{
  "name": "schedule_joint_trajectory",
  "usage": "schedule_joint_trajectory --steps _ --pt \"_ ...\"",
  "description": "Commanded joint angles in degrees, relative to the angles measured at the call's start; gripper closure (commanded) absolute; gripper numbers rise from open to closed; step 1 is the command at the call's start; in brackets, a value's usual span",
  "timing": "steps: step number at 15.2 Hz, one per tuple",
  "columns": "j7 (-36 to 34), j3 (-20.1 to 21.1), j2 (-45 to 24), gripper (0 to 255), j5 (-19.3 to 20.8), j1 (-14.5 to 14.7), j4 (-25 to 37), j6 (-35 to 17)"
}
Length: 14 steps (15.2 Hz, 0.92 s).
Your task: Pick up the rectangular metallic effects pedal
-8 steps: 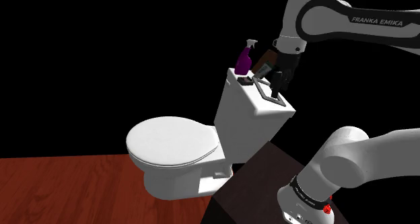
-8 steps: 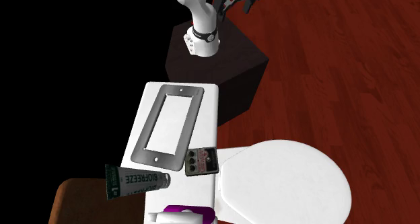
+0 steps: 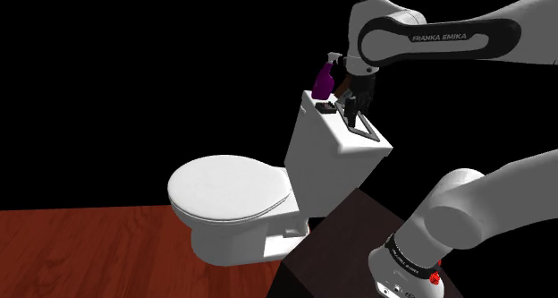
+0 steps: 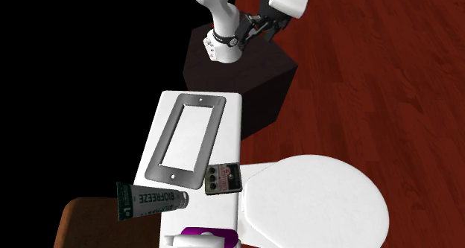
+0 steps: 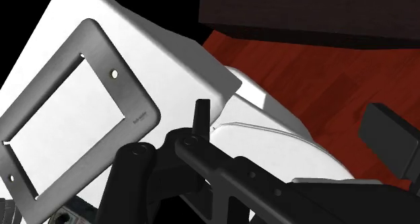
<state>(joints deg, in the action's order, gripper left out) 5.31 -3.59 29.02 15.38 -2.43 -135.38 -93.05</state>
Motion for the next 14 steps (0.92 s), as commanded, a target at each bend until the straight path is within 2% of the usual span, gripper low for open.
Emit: schedule_joint_trajectory --steps 1,7,14 --pt "-0.02 0.24 -4.83 0 2.83 -0.46 2.25 -1.75" --pt "-0.56 0.55 -18.43 0 11.52 -1.97 9.89 -5.18" --pt "-1.44 0.17 -34.16 0 21.77 -2.90 21.64 -6.15"
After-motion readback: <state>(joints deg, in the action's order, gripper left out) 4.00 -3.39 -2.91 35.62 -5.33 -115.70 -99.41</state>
